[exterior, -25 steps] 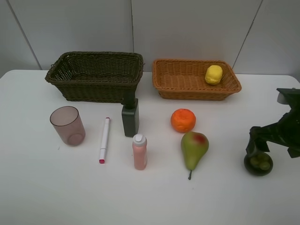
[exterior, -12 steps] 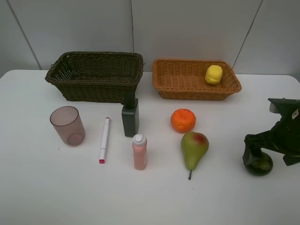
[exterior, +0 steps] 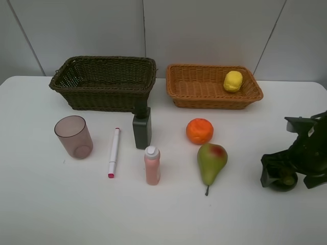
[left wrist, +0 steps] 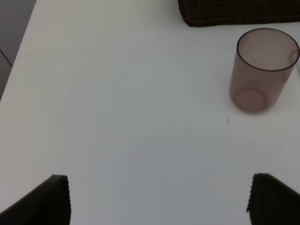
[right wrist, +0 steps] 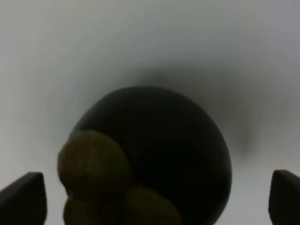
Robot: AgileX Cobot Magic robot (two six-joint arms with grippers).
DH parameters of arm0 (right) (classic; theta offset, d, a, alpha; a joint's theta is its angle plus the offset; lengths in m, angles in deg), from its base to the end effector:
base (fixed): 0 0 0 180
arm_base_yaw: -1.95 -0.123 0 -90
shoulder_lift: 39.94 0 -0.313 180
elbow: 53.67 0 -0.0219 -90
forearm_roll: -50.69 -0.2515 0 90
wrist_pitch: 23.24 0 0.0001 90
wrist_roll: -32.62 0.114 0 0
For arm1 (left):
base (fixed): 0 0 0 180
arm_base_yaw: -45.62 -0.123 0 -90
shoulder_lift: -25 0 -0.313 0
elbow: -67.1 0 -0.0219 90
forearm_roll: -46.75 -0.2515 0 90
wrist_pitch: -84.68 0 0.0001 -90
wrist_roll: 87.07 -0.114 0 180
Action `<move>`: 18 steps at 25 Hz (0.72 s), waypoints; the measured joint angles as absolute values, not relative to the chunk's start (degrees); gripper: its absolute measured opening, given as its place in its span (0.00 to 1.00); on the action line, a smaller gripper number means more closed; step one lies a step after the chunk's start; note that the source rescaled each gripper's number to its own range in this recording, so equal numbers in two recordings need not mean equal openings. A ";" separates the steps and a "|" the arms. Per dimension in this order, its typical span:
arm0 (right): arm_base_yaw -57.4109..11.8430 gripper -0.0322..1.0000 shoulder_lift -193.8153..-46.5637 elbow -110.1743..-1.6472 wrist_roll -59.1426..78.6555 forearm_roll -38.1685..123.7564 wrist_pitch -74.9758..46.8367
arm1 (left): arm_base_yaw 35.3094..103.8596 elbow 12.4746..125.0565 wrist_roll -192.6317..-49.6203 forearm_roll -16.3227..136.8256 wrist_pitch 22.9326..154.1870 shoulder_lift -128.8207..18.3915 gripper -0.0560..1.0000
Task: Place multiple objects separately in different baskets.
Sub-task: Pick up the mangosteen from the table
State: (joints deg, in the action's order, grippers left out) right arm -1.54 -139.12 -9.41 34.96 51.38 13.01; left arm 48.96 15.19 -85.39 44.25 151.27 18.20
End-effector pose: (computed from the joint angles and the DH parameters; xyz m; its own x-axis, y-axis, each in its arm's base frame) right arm 0.2175 0.0125 0.1290 -0.9995 -0.0298 -0.0057 -0.0297 0.9995 -0.0069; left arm -0.0140 0.0054 0.2435 -0.5769 0.0217 -0.8166 0.0187 0.9997 0.0133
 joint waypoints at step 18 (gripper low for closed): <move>-1.54 0.23 -139.50 -9.41 34.96 52.54 11.63 | 48.96 15.19 -85.39 44.25 151.27 18.20 1.00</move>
